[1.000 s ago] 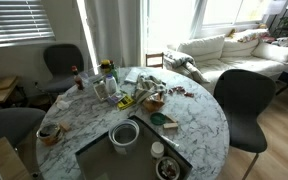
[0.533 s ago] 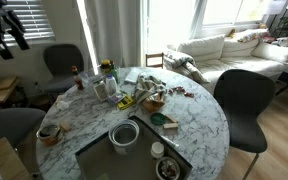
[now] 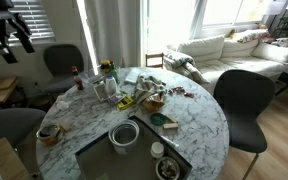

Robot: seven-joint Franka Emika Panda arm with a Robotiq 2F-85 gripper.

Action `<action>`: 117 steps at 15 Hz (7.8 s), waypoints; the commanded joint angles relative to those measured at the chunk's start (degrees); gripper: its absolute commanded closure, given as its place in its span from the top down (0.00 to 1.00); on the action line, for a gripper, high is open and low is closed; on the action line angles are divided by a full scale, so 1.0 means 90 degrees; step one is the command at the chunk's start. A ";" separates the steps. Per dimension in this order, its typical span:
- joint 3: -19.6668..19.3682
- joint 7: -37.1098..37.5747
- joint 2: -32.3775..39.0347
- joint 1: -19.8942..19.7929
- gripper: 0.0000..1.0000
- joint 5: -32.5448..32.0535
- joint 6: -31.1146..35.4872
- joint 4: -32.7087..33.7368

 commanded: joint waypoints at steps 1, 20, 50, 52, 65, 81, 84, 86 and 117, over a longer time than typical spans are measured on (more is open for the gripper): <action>-0.0314 0.0211 0.0383 -0.0224 1.00 0.0050 0.0102 0.0090; -0.1782 -0.1072 0.2553 -0.0753 1.00 -0.0485 0.2114 0.0273; -0.2822 -0.6425 0.6028 -0.1033 1.00 0.2030 0.3882 0.1212; -0.2859 -0.6636 0.6071 -0.1103 1.00 0.2025 0.3686 0.1243; -0.2805 -0.7553 0.6286 -0.1418 0.31 0.3403 0.3835 0.1225; -0.2829 -0.7822 0.6355 -0.1578 0.47 0.3528 0.3807 0.1302; -0.2825 -0.7833 0.6377 -0.1580 0.69 0.3518 0.3811 0.1302; -0.2801 -0.7849 0.6414 -0.1574 0.84 0.3556 0.3791 0.1296; -0.2805 -0.6801 0.4951 -0.1191 0.01 0.2516 0.3763 0.0847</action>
